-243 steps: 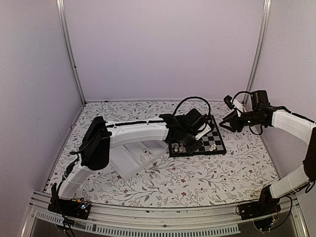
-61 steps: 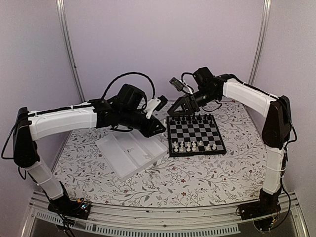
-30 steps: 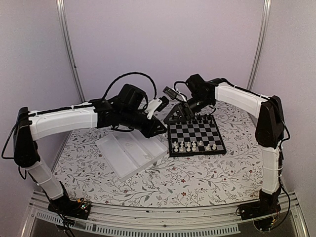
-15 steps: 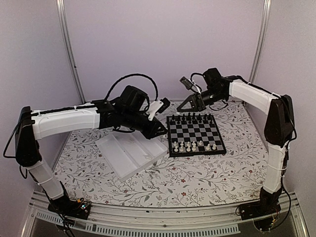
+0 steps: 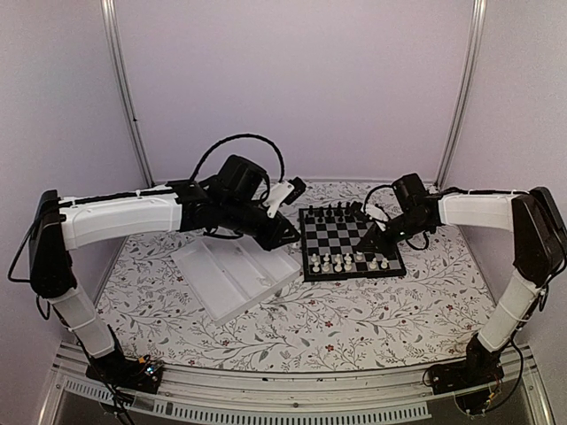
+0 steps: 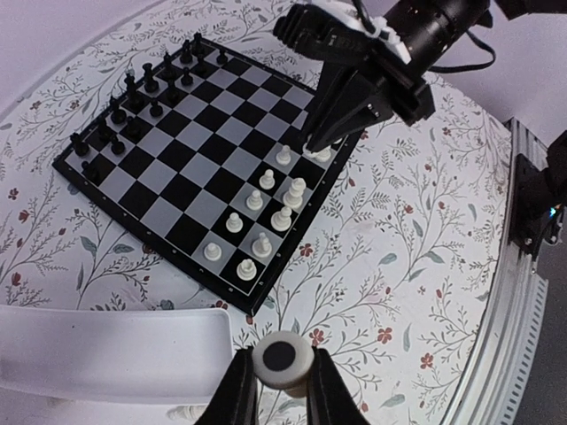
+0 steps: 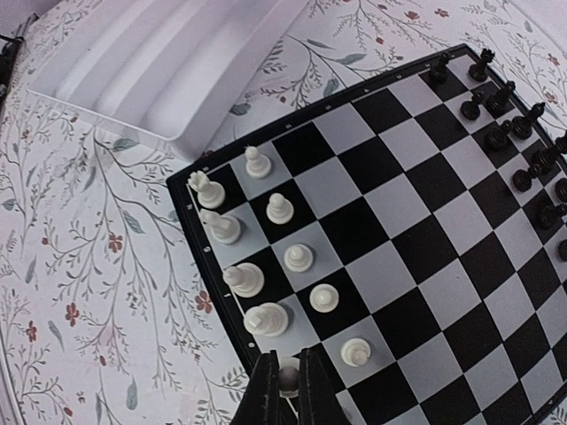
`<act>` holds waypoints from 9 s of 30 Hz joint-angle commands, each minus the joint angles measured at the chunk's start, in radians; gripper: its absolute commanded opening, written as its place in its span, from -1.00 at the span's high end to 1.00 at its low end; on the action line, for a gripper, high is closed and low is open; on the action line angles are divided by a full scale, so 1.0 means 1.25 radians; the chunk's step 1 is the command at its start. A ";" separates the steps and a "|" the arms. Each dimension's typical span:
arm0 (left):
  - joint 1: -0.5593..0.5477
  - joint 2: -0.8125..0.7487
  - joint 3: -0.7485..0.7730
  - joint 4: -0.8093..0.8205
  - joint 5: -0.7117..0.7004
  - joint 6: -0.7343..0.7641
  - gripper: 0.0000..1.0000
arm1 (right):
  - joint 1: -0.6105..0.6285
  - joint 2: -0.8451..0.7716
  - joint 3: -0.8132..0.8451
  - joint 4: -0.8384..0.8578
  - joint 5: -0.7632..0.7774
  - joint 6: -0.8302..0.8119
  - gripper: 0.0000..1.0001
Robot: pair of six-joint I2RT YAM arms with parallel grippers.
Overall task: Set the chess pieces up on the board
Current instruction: Place the chess piece on the chessboard, then adjust the chess piece, then place the chess piece on the chessboard.
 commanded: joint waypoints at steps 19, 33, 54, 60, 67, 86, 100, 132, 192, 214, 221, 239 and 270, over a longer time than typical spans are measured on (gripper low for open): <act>-0.005 0.024 0.017 0.004 0.012 -0.004 0.79 | -0.085 0.030 -0.040 0.075 0.038 -0.024 0.92; -0.005 0.026 0.012 0.005 0.011 -0.009 0.78 | -0.085 0.084 -0.033 0.051 0.029 -0.038 0.89; -0.004 0.033 0.004 0.013 0.016 -0.012 0.78 | -0.085 0.115 -0.006 0.045 0.013 -0.021 0.67; -0.006 0.032 0.000 0.013 0.016 -0.014 0.78 | -0.085 0.108 0.000 0.044 0.011 -0.012 0.61; -0.005 0.041 0.030 -0.007 0.048 -0.007 0.78 | -0.085 0.040 0.036 -0.005 0.002 -0.004 0.45; 0.012 0.057 0.056 0.364 -0.143 -0.422 0.79 | 0.052 -0.082 0.233 -0.024 -0.134 0.172 0.24; 0.001 0.059 0.033 0.480 -0.168 -0.456 0.79 | 0.138 0.050 0.407 -0.068 -0.174 0.257 0.10; 0.005 0.035 0.066 0.316 -0.149 -0.311 0.33 | 0.136 0.034 0.397 -0.101 -0.104 0.231 0.90; -0.248 -0.015 -0.215 0.553 -0.601 0.966 0.85 | 0.177 0.075 0.458 -0.535 -0.281 -0.056 0.23; -0.053 -0.076 -0.158 0.466 0.021 0.131 0.88 | 0.158 -0.062 0.412 -0.319 -0.258 -0.074 -0.07; -0.042 -0.070 -0.161 0.491 0.056 0.091 0.88 | 0.197 -0.041 0.439 -0.309 -0.244 -0.064 -0.02; -0.034 -0.078 -0.166 0.488 0.010 0.056 0.53 | 0.214 -0.019 0.452 -0.287 -0.256 -0.007 0.89; -0.016 -0.238 -0.338 0.454 -0.359 0.207 -0.12 | 0.057 0.040 0.144 -0.281 0.103 -0.043 0.91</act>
